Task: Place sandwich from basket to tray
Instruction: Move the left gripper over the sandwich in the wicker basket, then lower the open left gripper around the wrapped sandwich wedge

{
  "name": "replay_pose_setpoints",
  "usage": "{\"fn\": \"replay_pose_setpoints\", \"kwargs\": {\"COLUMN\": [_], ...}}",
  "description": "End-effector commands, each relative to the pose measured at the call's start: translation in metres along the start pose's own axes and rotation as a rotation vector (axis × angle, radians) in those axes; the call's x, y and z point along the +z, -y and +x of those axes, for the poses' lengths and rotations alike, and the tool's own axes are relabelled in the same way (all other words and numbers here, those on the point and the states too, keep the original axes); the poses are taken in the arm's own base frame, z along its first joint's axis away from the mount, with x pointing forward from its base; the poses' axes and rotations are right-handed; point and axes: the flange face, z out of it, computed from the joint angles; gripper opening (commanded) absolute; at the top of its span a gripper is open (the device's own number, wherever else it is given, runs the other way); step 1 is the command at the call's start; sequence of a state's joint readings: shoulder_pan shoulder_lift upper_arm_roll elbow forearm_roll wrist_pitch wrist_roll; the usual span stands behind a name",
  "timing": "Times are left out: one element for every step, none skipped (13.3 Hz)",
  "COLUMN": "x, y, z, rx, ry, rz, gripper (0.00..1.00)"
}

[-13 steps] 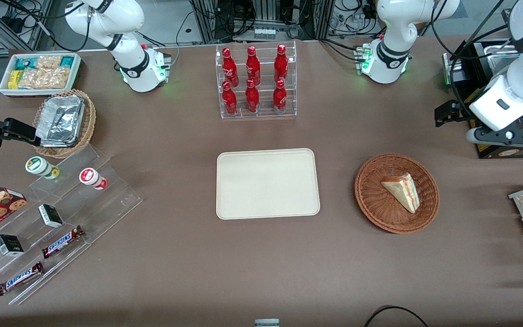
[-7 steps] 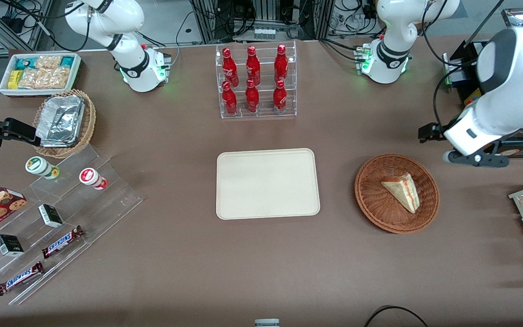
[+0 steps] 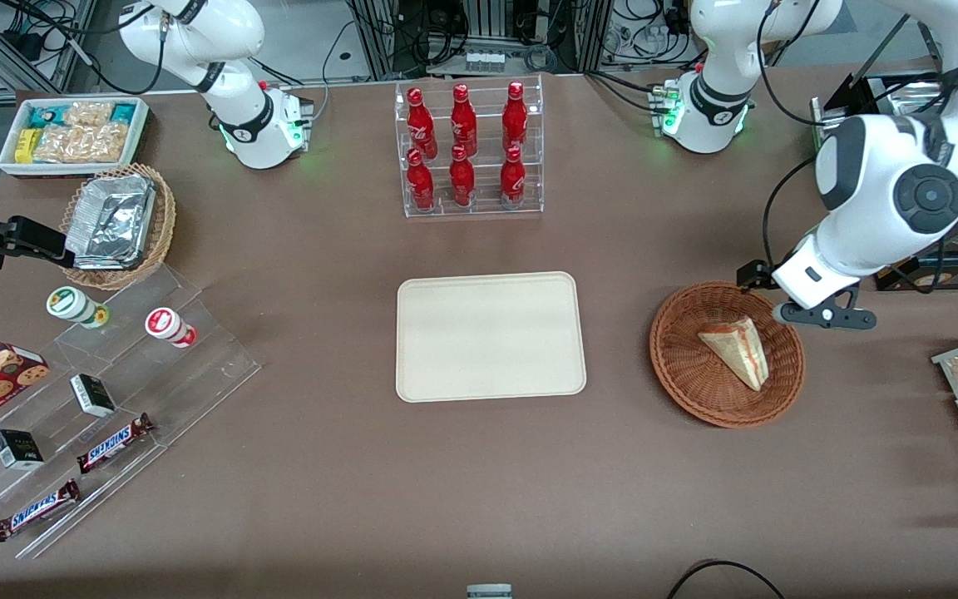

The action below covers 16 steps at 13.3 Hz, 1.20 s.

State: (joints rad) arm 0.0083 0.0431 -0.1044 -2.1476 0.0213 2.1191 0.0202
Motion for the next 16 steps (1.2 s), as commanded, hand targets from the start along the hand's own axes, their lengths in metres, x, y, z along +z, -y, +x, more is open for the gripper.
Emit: {"fn": "replay_pose_setpoints", "kwargs": {"x": [0.022,0.025,0.025,0.025,0.027,0.027,0.027,0.027,0.032,0.035,0.042,0.046,0.05,0.052,0.053,0.054], "y": [0.003,0.003,0.003,0.002,0.002,0.002,0.002,0.002,0.001,0.001,0.0,0.0,0.001,0.002,0.003,0.003], "z": [-0.001,0.001,0.003,0.004,0.006,0.007,0.007,0.008,0.01,0.01,0.011,0.013,0.015,0.017,0.018,0.021], "rx": [-0.046,-0.066,-0.105,-0.152,-0.195,-0.238,-0.3,-0.395,-0.446,-0.494,-0.568,-0.666,-0.723,-0.756,-0.802,-0.852], "ry": [-0.046,-0.047,-0.066,-0.082,-0.09,-0.094,-0.098,-0.105,-0.104,-0.099,-0.086,-0.08,-0.072,-0.081,-0.077,-0.069], "rz": [0.012,0.009,0.008,0.008,0.005,0.003,0.0,-0.007,-0.011,-0.014,-0.018,-0.023,-0.028,-0.044,-0.059,-0.077], "gripper": [1.0,1.0,1.0,1.0,1.0,1.0,1.0,1.0,1.0,1.0,1.0,1.0,1.0,1.0,1.0,1.0]}}
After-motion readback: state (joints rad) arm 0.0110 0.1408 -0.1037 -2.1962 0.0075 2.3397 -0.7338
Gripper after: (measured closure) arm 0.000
